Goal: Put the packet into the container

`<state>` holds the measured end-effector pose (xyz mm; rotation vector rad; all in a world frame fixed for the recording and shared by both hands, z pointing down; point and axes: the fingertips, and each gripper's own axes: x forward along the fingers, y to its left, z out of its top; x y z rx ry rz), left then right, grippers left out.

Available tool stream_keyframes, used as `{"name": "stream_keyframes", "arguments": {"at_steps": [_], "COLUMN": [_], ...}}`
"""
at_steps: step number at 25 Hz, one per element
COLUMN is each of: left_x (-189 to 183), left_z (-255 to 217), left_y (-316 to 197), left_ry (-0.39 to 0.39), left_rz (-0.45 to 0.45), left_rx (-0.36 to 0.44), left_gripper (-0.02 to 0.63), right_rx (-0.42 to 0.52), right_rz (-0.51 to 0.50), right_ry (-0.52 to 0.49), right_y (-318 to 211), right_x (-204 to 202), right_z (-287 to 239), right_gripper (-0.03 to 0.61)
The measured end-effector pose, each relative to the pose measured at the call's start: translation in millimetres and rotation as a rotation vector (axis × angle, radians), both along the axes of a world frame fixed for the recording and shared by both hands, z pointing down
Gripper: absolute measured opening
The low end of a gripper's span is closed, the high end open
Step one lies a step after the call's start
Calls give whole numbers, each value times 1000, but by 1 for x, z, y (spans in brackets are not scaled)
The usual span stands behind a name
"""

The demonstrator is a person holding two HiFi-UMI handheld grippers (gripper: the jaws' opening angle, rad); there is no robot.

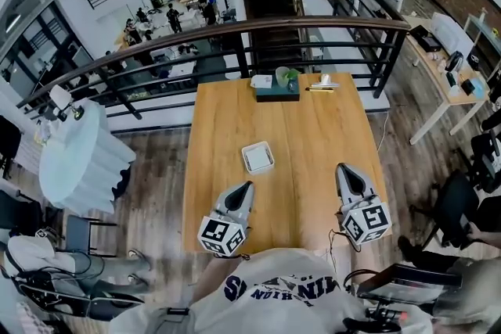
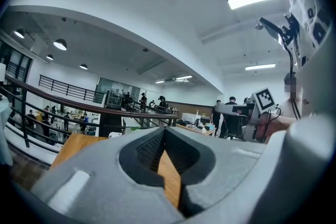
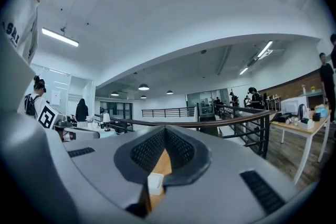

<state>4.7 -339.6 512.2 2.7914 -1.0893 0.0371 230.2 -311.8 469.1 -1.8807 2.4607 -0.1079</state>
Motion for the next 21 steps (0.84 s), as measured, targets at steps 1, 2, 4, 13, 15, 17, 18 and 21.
{"name": "stream_keyframes", "arguments": {"at_steps": [1,2,4,13,15,17,18,21], "left_x": [0,1,1,4,5,4,4,3], "left_z": [0,-1,-1,0,0,0,0,0], "left_y": [1,1,1,3,3,3,3,2], "left_ry": [0,0,1,3,3,2,2,3], "left_rz": [2,2,-1,-10,-12,-15,-15,-16], "left_rx": [0,0,0,6,4,3,3,6], "left_gripper": [-6,-6,-6,-6,-6,-6,-6,-6], "right_rx": [1,1,0,10,10,11,13,21], "right_rz": [2,3,2,-14,-24,-33,-37,-51], "right_ry": [-5,-3,9,16,21,24,25,26], "right_y": [1,2,3,5,5,5,5,4], "right_x": [1,2,2,0,-2,-4,-6,-10], "right_z": [0,0,0,1,1,1,1,1], "right_gripper": [11,10,9,9,9,9,9,9]}}
